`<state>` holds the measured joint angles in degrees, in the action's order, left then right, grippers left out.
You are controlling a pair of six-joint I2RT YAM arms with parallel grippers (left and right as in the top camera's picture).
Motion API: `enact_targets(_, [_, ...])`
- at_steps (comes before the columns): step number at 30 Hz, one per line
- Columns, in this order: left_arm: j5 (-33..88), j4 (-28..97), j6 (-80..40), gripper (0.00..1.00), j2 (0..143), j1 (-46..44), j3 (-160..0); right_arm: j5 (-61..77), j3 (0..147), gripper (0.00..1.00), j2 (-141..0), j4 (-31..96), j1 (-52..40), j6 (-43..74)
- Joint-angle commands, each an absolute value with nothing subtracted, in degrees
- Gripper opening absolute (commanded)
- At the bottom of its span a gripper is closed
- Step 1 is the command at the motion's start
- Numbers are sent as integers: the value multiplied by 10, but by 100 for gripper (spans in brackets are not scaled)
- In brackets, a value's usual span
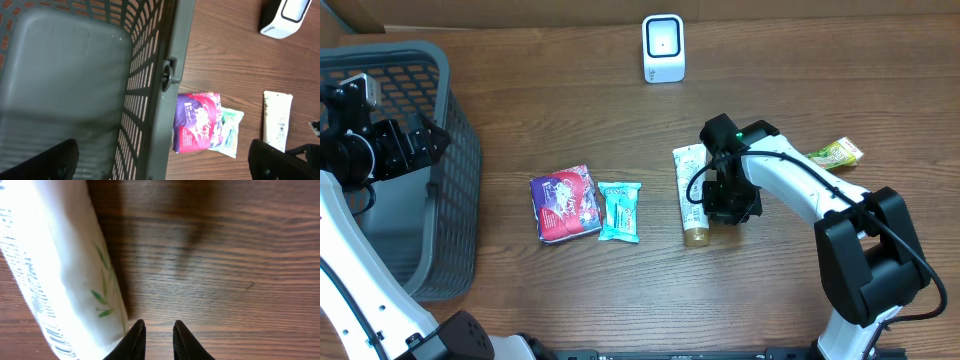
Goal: Scan the item barcode
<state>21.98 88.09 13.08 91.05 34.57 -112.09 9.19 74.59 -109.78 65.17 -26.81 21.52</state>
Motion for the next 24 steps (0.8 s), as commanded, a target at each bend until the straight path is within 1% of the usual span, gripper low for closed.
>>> enact_targets(1, [219, 880, 133, 99, 914, 345, -1122, 129, 745, 20, -1091, 649, -280, 228])
enact_targets(6, [218, 880, 133, 100, 914, 345, -1122, 157, 745, 20, -1091, 634, -319, 228])
enact_targets(12, [218, 880, 133, 100, 914, 345, -1122, 173, 746, 21, -1091, 575, -376, 229])
enact_targets(16, [218, 880, 133, 100, 914, 345, -1122, 158, 761, 24, -1091, 546, -389, 228])
enact_targets(19, [218, 881, 133, 99, 914, 345, -1122, 115, 795, 25, -1091, 567, -380, 226])
enact_targets(24, [218, 880, 133, 100, 914, 345, -1122, 30, 890, 25, -1091, 652, -344, 199])
